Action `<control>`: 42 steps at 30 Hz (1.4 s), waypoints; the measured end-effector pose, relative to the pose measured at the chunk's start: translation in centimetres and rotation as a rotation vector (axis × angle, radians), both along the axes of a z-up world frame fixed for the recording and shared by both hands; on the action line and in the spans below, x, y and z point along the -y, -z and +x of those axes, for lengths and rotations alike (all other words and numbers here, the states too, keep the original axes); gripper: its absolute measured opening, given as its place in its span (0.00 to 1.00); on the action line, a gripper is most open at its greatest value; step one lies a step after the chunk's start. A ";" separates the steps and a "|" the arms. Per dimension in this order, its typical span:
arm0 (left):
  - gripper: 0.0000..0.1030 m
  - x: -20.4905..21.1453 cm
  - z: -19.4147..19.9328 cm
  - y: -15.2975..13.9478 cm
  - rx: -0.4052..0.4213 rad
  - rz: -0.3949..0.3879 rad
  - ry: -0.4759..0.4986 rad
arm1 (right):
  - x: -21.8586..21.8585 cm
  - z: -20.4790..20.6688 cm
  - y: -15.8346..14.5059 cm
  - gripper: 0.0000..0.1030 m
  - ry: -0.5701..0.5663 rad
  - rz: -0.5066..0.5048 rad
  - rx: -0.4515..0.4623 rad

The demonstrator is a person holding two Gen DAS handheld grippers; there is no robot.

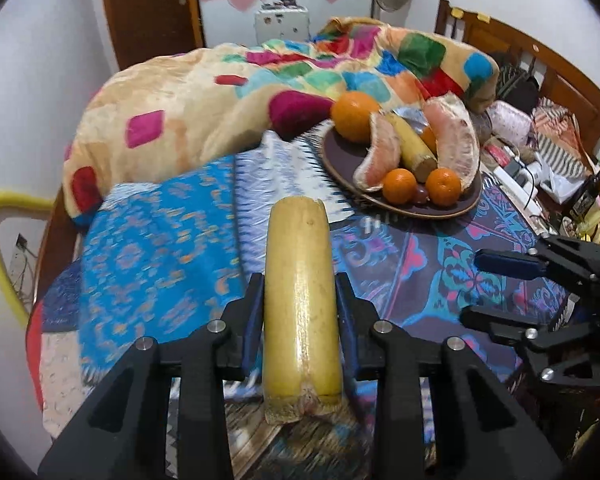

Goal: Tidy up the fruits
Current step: 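Grasp the dark red date with the right tool while the left tool holds the corn cob, then carry the corn cob and date over the plate with both tools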

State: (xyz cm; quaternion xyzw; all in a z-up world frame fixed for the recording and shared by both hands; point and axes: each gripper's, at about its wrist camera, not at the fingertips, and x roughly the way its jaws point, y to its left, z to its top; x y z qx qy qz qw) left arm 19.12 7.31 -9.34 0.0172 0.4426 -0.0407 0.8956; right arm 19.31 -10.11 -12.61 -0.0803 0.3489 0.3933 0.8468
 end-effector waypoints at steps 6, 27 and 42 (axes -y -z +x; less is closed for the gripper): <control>0.33 -3.1 -3.8 -0.9 0.022 -0.001 -0.046 | -4.7 -1.0 0.1 0.41 -0.076 -0.011 -0.002; 0.33 -5.7 -7.4 0.3 0.038 -0.046 -0.056 | -10.2 -2.6 3.1 0.22 -0.176 -0.055 -0.080; 0.33 -1.5 -4.1 -0.2 0.073 -0.076 0.002 | -2.0 -0.7 -1.3 0.22 0.024 -0.033 0.067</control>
